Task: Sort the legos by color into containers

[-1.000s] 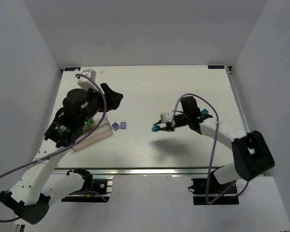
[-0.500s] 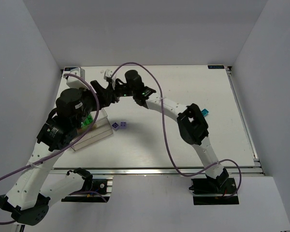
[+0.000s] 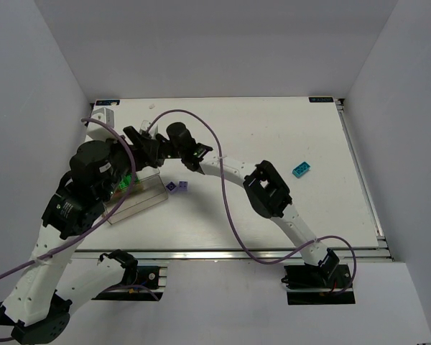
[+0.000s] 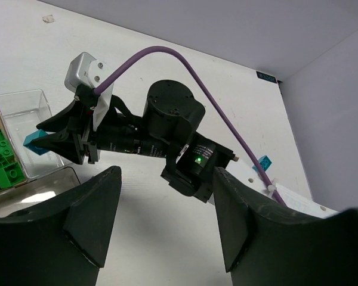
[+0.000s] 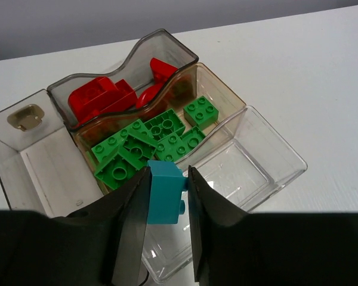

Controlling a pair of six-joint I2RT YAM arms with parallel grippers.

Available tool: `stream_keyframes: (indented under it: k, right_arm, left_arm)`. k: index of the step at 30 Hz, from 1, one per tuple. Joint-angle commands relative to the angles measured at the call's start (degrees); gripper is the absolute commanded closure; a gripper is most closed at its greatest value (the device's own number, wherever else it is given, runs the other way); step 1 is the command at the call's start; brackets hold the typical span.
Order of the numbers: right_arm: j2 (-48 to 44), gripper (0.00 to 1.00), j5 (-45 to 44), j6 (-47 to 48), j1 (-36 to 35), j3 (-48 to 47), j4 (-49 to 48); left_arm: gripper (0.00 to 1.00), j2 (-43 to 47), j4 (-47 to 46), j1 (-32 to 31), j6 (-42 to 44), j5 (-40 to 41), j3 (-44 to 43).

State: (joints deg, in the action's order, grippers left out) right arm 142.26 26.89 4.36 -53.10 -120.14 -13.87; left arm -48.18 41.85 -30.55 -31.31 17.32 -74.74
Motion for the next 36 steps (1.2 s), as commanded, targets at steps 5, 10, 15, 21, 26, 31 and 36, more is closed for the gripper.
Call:
stream_keyframes:
  k: [5, 10, 15, 21, 26, 31, 36]
  right_arm:
    - [1.4, 0.45, -2.3, 2.5, -0.1, -5.9, -0.3]
    - [-1.1, 0.42, -3.0, 0.7, 0.6, -6.0, 2.0]
    - [-11.2, 0.85, -8.0, -6.5, 6.9, 1.5, 8.5]
    - [-23.6, 1.0, -5.4, -13.3, 23.2, 15.4, 27.3]
    - [-34.8, 0.48, -3.9, -5.1, 39.3, 25.6, 40.0]
    - [-38.9, 0.17, -14.7, -2.0, 50.3, 26.7, 56.4]
    - [-38.3, 0.12, -30.4, -7.2, 54.5, 27.6, 62.7]
  left_arm:
    - [0.27, -0.5, -0.4, 0.1, -0.4, -3.5, 0.7]
    - [0.27, -2.3, -3.4, 0.1, -0.6, -7.4, 2.1]
    - [0.64, -7.4, -7.5, 0.1, 0.3, -16.3, 3.0]
    - [1.0, -15.2, -14.3, 0.1, 1.2, -25.4, 7.8]
    - [0.81, -21.5, -20.2, 0.1, 1.9, -30.5, 11.3]
    - [0.35, -27.2, -24.5, 0.1, 3.0, -33.3, 12.7]
    - [0.32, -31.0, -26.5, -0.4, 3.4, -33.8, 12.4]
